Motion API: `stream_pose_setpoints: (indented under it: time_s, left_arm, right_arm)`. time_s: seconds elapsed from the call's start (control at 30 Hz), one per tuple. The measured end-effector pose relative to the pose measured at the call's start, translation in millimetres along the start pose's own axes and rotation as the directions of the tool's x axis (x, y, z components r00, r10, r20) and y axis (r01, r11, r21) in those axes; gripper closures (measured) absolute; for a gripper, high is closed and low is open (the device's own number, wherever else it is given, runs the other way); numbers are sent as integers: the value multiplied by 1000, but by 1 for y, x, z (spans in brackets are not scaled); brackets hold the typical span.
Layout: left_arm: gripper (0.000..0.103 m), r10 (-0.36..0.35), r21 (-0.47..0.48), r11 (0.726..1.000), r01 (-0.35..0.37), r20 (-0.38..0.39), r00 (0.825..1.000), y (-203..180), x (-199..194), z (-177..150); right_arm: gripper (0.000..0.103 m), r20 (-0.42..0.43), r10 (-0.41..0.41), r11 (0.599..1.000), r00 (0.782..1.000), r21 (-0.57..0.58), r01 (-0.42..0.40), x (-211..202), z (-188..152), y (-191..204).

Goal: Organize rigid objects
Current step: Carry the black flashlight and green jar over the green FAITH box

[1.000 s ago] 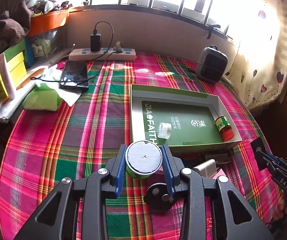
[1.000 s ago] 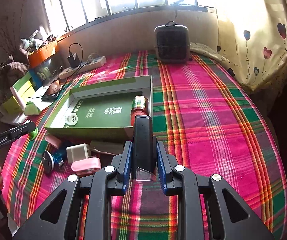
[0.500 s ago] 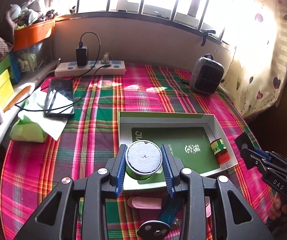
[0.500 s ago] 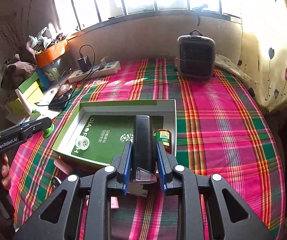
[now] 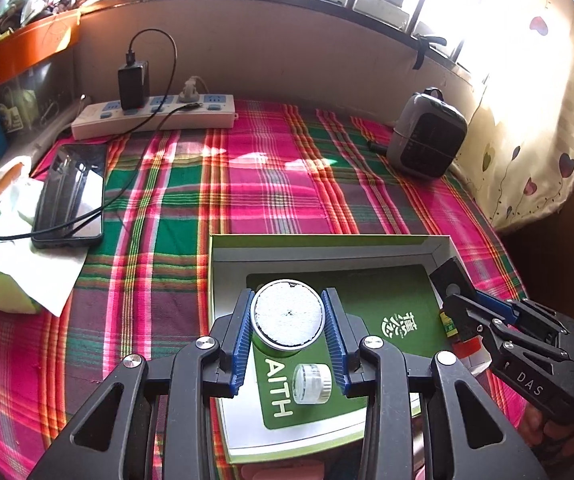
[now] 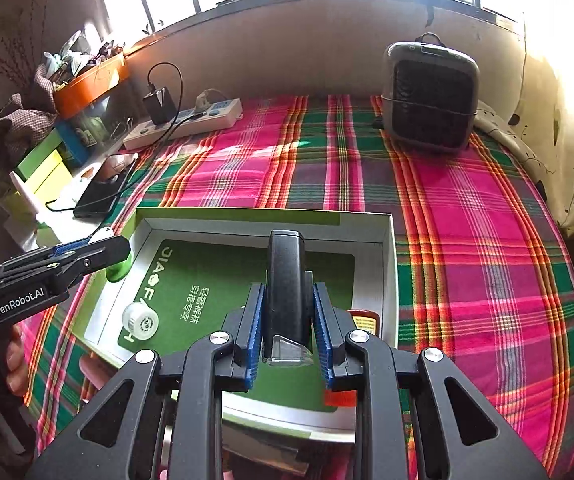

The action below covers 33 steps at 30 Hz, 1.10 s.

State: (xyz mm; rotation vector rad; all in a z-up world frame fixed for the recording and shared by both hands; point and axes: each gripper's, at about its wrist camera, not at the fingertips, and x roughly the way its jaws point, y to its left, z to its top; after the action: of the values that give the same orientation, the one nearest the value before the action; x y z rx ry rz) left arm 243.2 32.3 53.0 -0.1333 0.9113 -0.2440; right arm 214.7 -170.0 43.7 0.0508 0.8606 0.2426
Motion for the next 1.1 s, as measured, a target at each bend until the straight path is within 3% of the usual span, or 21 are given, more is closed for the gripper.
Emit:
stream_pose_setpoints:
  time_s: [0.43,1.1]
  left_arm:
    - [70,18,24,1000,-17,-46,999,-1,35,3]
    - [70,17,34,999,-15,-63,998,-4,45,1]
  right_arm:
    - [78,-44,-11,1000,999,-12,11,31,2,0]
    - [78,-60,-37,999,998,-32,36,40,1,3]
